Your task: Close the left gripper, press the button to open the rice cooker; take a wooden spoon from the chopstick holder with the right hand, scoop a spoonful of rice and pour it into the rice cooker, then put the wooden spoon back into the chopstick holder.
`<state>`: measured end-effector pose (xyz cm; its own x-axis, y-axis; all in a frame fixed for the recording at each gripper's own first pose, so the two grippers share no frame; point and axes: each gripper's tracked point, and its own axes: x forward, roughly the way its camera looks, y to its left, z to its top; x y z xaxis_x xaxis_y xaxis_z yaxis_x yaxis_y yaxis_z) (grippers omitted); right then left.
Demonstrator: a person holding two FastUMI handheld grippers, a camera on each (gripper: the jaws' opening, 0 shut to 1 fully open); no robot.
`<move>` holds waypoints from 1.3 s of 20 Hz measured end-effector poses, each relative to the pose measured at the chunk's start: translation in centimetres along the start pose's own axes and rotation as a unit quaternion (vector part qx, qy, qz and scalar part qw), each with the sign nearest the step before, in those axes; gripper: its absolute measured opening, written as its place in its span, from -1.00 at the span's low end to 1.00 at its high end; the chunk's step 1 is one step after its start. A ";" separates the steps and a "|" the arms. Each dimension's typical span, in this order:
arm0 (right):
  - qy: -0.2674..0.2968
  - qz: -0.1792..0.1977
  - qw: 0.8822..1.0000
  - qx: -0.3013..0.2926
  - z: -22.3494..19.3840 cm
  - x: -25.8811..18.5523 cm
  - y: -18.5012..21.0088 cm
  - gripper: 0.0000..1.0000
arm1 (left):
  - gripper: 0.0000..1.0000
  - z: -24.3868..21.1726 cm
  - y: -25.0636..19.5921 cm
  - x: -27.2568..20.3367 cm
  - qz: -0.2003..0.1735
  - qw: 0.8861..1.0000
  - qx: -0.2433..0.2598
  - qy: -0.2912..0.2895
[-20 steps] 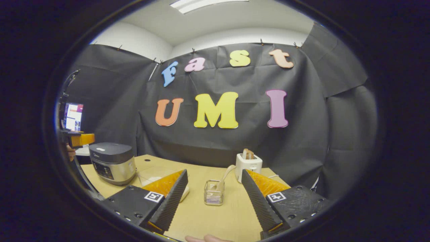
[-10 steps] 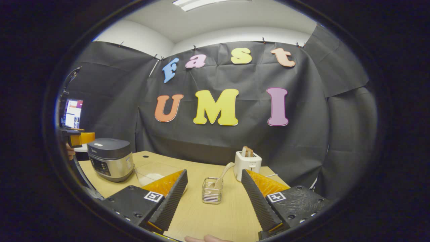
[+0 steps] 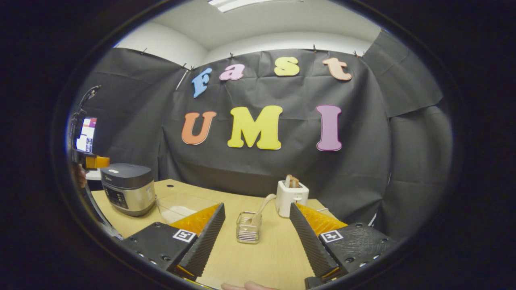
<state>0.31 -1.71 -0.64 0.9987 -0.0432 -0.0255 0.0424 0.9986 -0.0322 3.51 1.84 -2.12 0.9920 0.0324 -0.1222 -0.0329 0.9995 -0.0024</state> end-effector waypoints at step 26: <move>-0.037 -0.020 0.999 0.011 3.1 -2.6 -2.5 0.91 | -0.94 -4.0 4.7 7.0 0.018 0.981 0.040 0.187</move>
<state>-2.35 -3.96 2.63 0.9955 -0.0817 0.0489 0.0823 0.9966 -0.0096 9.78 6.72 -6.95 0.8758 0.0771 -0.4765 -0.0420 0.9956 0.0840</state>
